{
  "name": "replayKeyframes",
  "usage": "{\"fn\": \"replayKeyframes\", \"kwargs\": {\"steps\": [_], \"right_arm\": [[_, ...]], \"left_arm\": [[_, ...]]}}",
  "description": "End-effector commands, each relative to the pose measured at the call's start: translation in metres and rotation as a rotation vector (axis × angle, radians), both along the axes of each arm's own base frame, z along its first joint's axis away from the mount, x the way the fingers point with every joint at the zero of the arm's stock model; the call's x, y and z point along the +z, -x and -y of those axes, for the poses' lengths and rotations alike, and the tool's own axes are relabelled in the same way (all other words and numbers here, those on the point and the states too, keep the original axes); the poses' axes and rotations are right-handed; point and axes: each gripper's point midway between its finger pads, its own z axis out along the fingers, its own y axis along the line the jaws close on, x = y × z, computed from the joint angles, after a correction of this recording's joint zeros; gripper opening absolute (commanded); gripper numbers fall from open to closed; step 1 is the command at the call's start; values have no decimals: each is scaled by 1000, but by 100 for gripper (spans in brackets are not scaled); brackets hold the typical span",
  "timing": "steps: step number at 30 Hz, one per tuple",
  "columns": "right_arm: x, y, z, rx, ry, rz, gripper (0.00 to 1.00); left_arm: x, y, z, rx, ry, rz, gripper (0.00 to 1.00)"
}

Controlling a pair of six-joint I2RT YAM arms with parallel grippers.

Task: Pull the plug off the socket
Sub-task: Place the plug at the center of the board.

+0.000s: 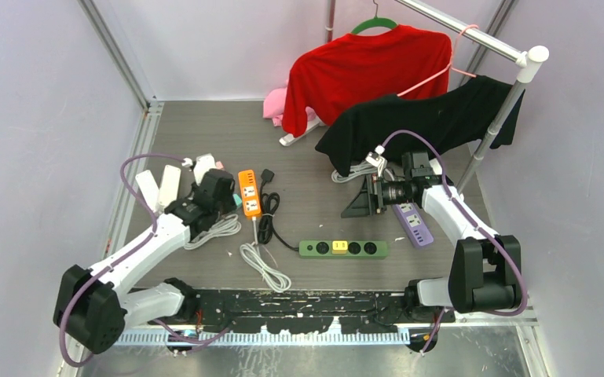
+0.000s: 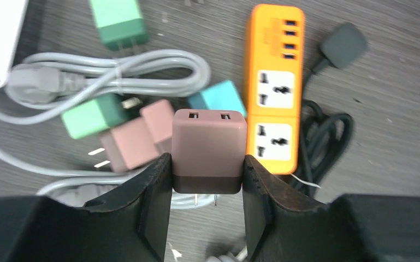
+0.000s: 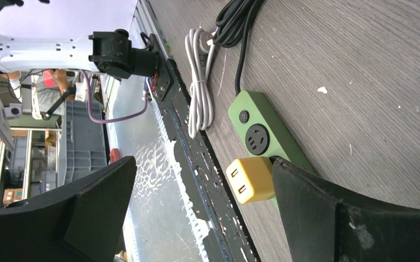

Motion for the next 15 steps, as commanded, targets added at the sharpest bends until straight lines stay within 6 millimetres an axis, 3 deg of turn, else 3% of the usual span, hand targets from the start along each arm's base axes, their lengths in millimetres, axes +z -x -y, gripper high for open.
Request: {"fn": "replayKeyframes", "kwargs": {"steps": [1,8,15], "right_arm": [[9,-2,1,5,-5,60,100],[8,-2,2,3,-1,67,100],[9,-1,2,5,0,72,100]], "left_arm": [[0,-7,-20,40,13,-42,0],[-6,-37,-37,97,101,-69,0],[-24,-68,-60,233,111,-180,0]]}}
